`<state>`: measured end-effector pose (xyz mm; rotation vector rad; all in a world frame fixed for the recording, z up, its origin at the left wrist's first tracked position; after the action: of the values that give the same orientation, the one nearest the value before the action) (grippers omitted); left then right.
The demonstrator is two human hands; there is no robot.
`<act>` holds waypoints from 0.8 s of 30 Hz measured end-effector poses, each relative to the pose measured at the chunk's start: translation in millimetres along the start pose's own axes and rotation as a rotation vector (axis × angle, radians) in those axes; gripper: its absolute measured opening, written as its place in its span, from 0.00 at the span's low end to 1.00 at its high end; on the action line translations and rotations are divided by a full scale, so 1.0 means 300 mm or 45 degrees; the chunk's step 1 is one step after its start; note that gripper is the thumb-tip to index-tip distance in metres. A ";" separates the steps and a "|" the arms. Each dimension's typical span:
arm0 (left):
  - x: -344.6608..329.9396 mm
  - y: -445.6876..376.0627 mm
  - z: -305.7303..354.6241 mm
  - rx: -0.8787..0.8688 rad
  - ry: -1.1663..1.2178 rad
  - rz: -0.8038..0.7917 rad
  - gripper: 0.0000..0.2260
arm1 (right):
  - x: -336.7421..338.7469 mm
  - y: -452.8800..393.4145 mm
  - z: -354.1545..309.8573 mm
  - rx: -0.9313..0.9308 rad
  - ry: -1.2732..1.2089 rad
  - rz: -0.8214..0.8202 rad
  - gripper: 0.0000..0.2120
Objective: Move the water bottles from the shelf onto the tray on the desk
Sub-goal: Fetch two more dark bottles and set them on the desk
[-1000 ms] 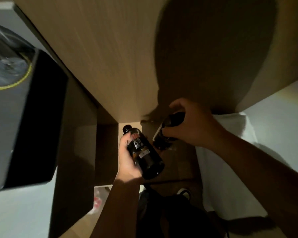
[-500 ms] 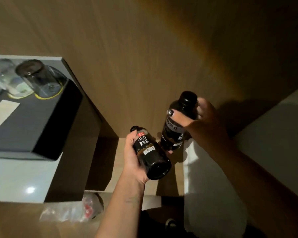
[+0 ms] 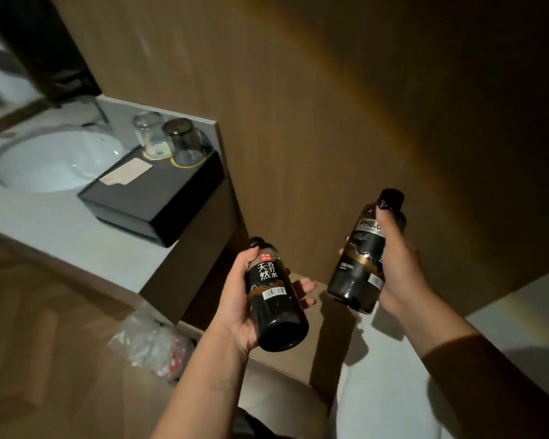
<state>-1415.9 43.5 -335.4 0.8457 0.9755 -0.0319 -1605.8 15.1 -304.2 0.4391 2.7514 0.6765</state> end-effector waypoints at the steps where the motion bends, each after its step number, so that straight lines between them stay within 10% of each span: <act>1: 0.024 0.018 0.027 -0.060 0.047 0.041 0.24 | -0.026 0.005 0.007 -0.075 -0.031 -0.065 0.33; 24: 0.823 0.569 0.726 -0.526 0.107 0.482 0.26 | -1.218 0.253 0.555 -0.263 0.568 -0.827 0.26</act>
<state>-1050.3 103.7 -352.4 0.6386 0.8459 0.5174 -1198.7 17.6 -340.2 -0.7048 2.8969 0.9363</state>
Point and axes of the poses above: each hand's wrist, its own y-axis away from the middle knuckle, its own x-axis out of the back of the hand, z = x × y, the point moved 4 cm from there along -y, towards the middle knuckle, and after that the axes turned 3 degrees about y, right-handed, at the moved point
